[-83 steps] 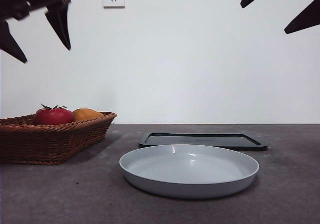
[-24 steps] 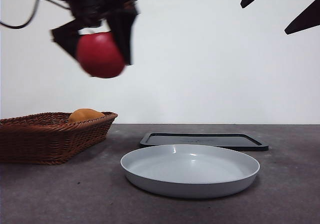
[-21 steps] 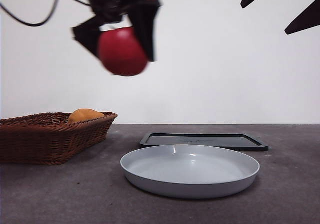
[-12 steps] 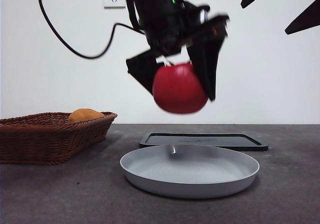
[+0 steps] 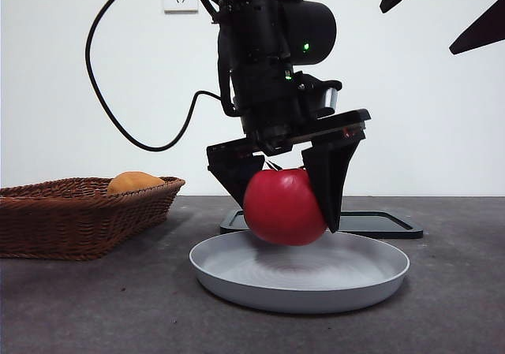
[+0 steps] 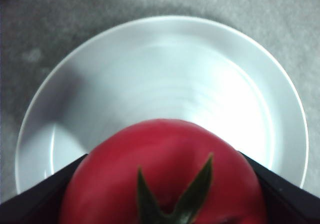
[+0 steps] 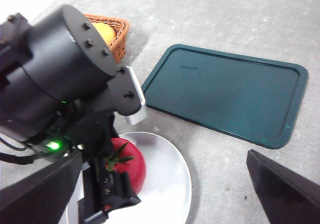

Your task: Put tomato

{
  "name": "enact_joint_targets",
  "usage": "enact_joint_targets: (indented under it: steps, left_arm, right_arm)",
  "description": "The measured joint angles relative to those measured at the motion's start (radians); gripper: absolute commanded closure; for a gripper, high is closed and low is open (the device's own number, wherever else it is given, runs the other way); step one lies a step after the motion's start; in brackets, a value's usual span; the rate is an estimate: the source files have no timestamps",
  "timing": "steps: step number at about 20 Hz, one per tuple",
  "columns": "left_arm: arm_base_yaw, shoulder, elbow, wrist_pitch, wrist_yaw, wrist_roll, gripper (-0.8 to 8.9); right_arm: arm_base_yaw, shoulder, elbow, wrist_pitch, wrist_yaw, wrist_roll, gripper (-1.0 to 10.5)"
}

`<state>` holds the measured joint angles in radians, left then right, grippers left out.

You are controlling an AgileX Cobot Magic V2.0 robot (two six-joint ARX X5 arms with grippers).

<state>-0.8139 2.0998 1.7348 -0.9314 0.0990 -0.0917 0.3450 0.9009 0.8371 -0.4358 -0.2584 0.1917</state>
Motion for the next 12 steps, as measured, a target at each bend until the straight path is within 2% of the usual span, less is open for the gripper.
enact_joint_targets:
  steps: [10, 11, 12]
  left_arm:
    - [-0.006, 0.047, 0.000, 0.003, 0.000, 0.000, 4.69]
    - [-0.006, 0.047, 0.000, 0.003, 0.001, 0.000, 4.39]
    - [-0.006, 0.047, 0.000, 0.003, 0.001, 0.000, 3.68]
  right_arm:
    - [0.000, 0.000, 0.000, 0.000, 0.001, 0.000, 3.9]
    - [0.000, 0.000, 0.000, 0.000, 0.001, 0.000, 3.9]
    - [0.000, 0.000, 0.000, 0.000, 0.001, 0.000, 3.9]
